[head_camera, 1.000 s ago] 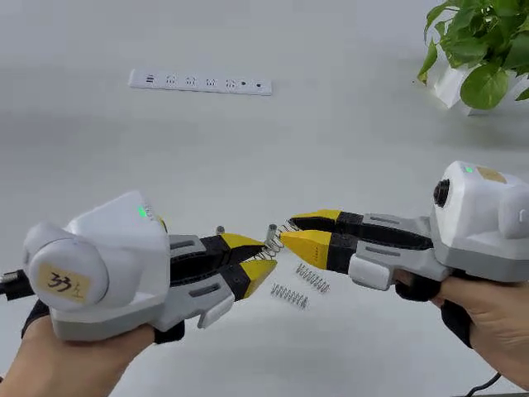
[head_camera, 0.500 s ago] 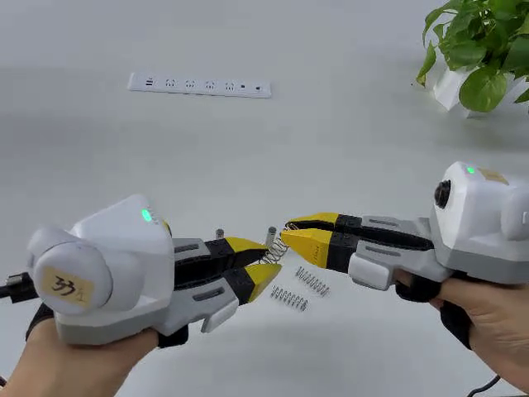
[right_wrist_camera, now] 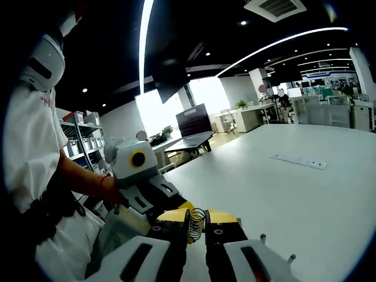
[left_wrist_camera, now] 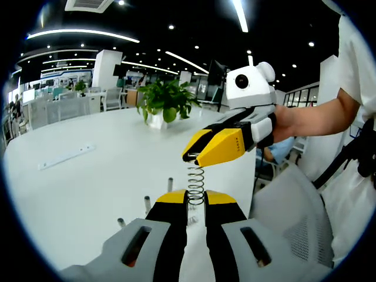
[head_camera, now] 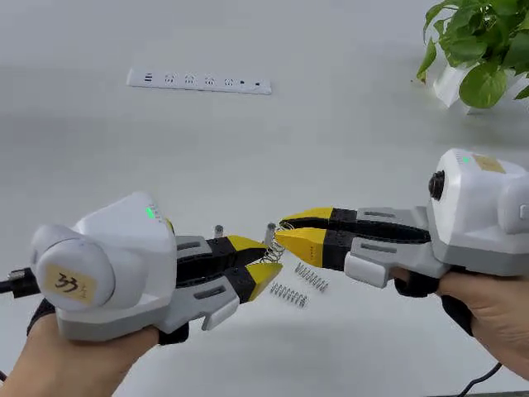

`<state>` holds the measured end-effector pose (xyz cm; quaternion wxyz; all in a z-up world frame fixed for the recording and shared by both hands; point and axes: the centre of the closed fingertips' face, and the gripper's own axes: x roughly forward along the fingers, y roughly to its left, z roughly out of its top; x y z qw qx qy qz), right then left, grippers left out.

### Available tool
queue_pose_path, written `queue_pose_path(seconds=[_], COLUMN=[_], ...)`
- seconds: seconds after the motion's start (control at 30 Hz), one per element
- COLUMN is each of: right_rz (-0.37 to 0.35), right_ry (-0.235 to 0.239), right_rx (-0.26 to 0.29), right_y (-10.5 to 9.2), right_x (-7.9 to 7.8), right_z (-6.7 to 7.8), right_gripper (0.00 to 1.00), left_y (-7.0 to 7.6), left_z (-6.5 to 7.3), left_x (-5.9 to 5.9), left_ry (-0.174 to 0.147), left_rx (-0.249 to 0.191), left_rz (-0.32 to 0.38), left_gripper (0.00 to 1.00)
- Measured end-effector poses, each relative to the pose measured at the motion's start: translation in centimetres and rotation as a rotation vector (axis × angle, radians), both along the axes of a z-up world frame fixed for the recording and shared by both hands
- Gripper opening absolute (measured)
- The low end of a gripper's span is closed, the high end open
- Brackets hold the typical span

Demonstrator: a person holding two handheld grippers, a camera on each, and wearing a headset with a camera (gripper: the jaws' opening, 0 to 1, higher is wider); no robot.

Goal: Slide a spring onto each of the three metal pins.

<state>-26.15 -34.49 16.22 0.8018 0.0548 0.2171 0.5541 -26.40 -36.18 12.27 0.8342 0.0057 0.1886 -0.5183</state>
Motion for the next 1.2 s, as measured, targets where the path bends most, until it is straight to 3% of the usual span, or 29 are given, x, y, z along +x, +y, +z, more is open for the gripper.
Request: queue_pose_path(seconds=[0.33,0.6,0.97,1.2], right_rz=[0.123,0.223,0.568,0.736], right_ry=[-0.04,-0.065,-0.177,-0.195], right_rx=[-0.111,-0.199,-0.492,-0.61], right_y=[0.1,-0.2,-0.3,-0.8], right_x=[-0.9,-1.1,-2.2,-2.7], right_z=[-0.3,-0.4,-1.4,-2.5], right_gripper=[0.07,0.15,0.18,0.15], left_y=[-0.2,-0.2,-0.4,-0.7], left_z=[-0.3,-0.3,-0.8,-0.9], left_x=[-0.5,-0.7,-1.1,-1.6], left_ry=[-0.027,-0.036,-0.043,-0.05], left_rx=[0.027,0.032,0.064,0.083], left_rz=[-0.035,-0.046,-0.086,-0.124], left_gripper=[0.07,0.07,0.07,0.07])
